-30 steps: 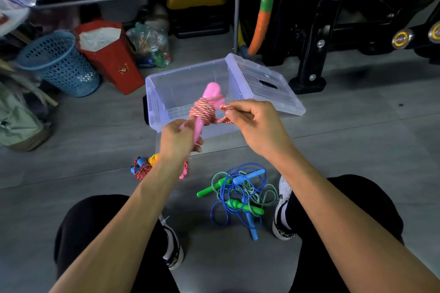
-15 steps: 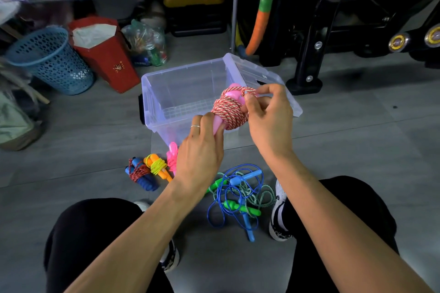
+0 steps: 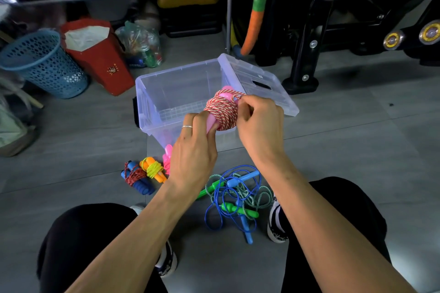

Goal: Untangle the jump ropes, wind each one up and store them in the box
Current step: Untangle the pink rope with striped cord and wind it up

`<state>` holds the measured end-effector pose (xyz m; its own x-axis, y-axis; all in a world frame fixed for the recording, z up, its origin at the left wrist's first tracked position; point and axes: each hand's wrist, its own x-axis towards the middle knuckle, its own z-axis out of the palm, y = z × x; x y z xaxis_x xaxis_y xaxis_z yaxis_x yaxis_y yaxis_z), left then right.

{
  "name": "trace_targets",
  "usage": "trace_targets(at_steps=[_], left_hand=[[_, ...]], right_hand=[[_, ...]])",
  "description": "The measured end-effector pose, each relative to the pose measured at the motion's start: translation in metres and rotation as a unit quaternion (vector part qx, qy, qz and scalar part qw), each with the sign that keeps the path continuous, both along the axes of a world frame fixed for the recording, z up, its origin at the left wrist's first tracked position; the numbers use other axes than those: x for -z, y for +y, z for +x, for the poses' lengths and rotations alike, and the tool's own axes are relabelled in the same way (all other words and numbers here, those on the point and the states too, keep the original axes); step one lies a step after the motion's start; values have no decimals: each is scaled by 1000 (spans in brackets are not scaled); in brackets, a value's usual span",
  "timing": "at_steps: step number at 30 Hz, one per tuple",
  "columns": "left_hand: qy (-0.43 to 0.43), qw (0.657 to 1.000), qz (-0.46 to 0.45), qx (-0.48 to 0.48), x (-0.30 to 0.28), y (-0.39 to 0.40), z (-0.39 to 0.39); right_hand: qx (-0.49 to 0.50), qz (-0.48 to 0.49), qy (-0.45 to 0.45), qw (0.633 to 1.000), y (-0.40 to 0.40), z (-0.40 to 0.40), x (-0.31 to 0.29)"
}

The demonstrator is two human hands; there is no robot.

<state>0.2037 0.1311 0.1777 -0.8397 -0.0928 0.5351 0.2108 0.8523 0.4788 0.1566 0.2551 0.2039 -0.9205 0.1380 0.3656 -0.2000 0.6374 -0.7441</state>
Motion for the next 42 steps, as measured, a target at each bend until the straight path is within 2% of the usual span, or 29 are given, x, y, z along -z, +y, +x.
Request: trace_targets(at_steps=[4,7,11,17,23,28,30,33,36,39,42], left_hand=[[38,999,-6,24,2,0,-1],[57,997,-10,49,3,1,-1],[57,997,2,60,4,-3,3],[57,996,29,66,3,-18,6],[82,991,67,81,1,-14,8],[88,991,63,82,-2,-8,7],[93,990,56,93,-1,-6,7],[99,989,51,100,0,-8,6],[97,990,56,84,-1,-13,6],[104,989,60,88,-1,-18,7],[109,988,61,88,-1,-20,8]], right_hand=[[21,-50,-34,998,6,-1,-1],[17,-34,-37,999,8,-1,1],[-57,-37,-21,997,8,4,-2],[-161,-53,-86,982,13,8,-2],[-41,-220,-87,971,6,14,-1],[33,-279,-89,956,4,9,-3],[38,-252,-73,964,4,9,-5],[-19,-103,-19,994,5,10,-6],[-80,-18,8,997,7,9,-2],[-132,-29,-11,991,8,9,3],[-182,-116,-61,975,8,10,3]])
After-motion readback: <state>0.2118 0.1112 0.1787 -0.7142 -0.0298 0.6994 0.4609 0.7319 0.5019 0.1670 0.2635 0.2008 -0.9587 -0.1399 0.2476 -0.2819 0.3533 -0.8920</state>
